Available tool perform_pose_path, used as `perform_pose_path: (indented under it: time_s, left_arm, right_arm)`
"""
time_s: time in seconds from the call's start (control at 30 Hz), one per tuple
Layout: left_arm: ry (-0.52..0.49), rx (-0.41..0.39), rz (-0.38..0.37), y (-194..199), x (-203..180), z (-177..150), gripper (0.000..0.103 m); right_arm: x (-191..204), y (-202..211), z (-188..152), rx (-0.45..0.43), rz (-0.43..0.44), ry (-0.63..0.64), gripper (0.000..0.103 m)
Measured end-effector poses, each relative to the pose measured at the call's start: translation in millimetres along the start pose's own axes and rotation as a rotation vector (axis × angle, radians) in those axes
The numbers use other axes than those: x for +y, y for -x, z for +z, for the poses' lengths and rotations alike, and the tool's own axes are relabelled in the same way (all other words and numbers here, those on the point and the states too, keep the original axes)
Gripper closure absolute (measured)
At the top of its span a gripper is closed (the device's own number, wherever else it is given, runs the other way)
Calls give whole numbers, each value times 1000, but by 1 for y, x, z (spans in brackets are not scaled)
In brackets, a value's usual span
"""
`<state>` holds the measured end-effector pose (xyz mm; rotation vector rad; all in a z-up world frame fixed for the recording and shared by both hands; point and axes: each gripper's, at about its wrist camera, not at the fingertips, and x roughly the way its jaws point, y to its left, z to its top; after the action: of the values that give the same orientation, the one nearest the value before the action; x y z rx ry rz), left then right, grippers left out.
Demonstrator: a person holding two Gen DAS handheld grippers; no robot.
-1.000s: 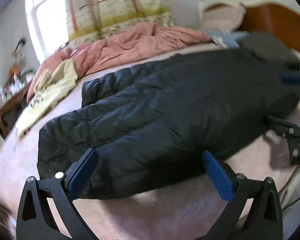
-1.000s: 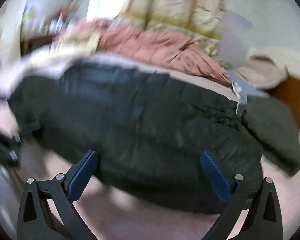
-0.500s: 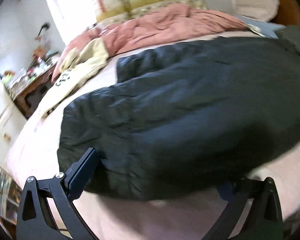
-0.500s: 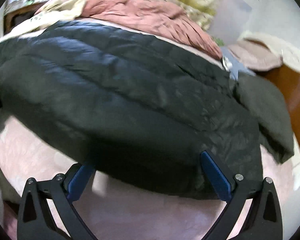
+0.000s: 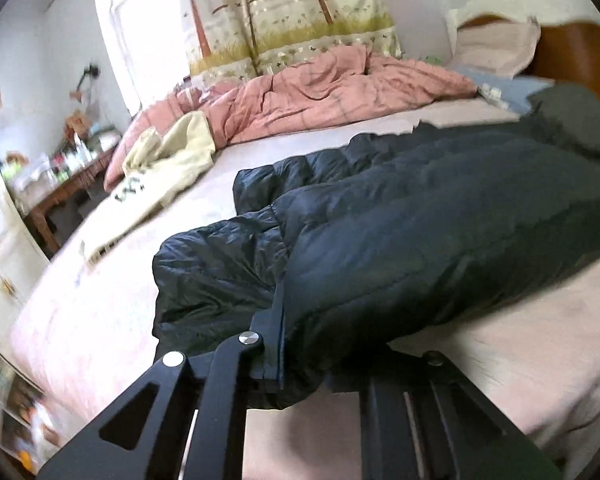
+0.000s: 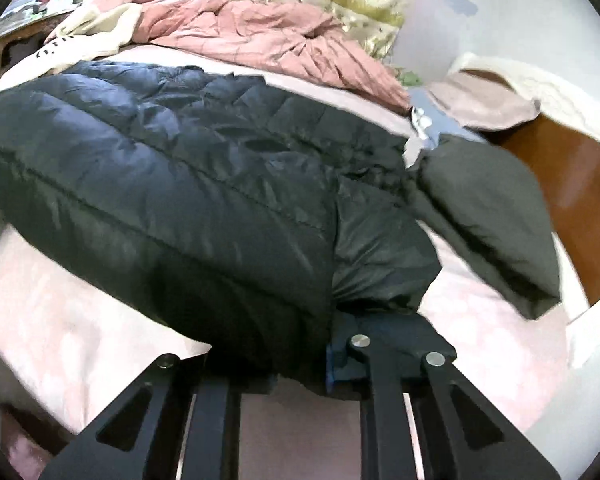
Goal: Fold large clothes
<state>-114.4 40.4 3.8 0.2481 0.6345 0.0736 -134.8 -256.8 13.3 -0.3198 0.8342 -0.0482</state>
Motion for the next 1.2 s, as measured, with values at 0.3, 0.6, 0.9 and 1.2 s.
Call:
perform_pose_path:
  time_s: [0.3, 0.6, 0.9, 1.2]
  left_arm:
    - [43, 110, -97, 41, 24, -20, 68]
    - [50, 47, -48, 27, 26, 41, 62]
    - [141, 87, -61, -88, 37, 123, 58]
    - [202, 33, -147, -182, 39, 149, 51]
  right_arm:
    - [-2, 53, -31, -2, 35, -38, 81]
    - [-30, 51, 21, -84, 39, -56, 68]
    - [-41, -15, 130, -114, 12, -99, 64]
    - [-61, -124, 165, -95, 134, -330, 53]
